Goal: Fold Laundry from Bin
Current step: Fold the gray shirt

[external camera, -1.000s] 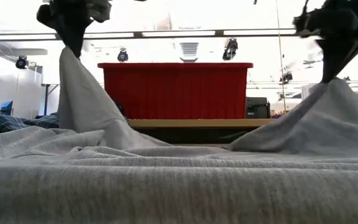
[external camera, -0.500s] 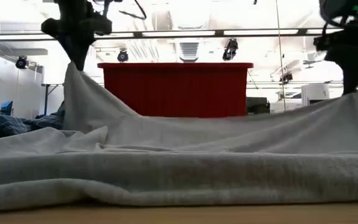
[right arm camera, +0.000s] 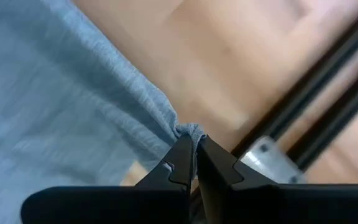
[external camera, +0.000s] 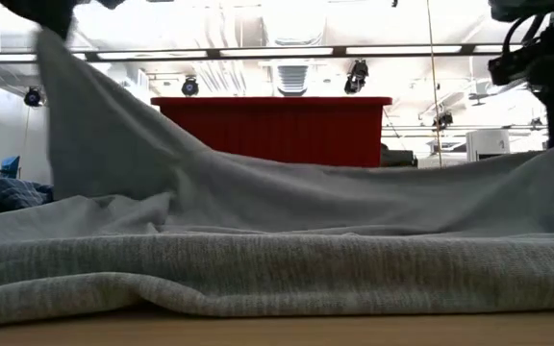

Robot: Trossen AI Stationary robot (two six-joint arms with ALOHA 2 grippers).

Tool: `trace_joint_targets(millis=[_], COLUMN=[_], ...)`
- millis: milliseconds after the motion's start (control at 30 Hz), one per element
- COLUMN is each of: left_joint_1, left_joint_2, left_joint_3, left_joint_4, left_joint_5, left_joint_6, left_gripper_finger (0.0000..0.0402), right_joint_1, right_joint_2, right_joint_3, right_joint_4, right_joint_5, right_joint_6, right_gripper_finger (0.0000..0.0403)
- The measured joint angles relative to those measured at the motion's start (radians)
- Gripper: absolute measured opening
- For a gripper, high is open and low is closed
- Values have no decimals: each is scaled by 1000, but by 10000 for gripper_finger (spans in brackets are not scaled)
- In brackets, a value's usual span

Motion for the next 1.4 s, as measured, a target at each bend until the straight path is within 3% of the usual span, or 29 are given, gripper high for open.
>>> trace_joint_targets(millis=[267,467,700,833,1100,1267,1400], left_joint_1=[-234,-258,-289,-336,-422,-472,-511], left_joint_2=[107,231,318,323,327,314,282], left_joint_3=[-70,-116,-121,-122,-150,-137,-115], left_joint_4=[187,354,352,354,496,469,425], left_joint_5=[94,136,259,297,312,325,325], left_joint_6=[-219,-247,-228,-262,-395,-492,-552], left_gripper_finger=[0,0,0,0,15,64,128], right_joint_1=[135,192,236,259,307,301,252], right_joint_2=[7,69,149,204,287,259,215], right_joint_3=[-47,-55,-61,-62,-62,-26,-33], right_joint_4=[98,138,187,218,245,208,341], right_joint_5=[-264,-286,-317,-317,-354,-306,-248], right_joint_6=[2,16,-83,-140,-212,-130,-49], right_gripper_finger=[11,11,18,59,185,242,246])
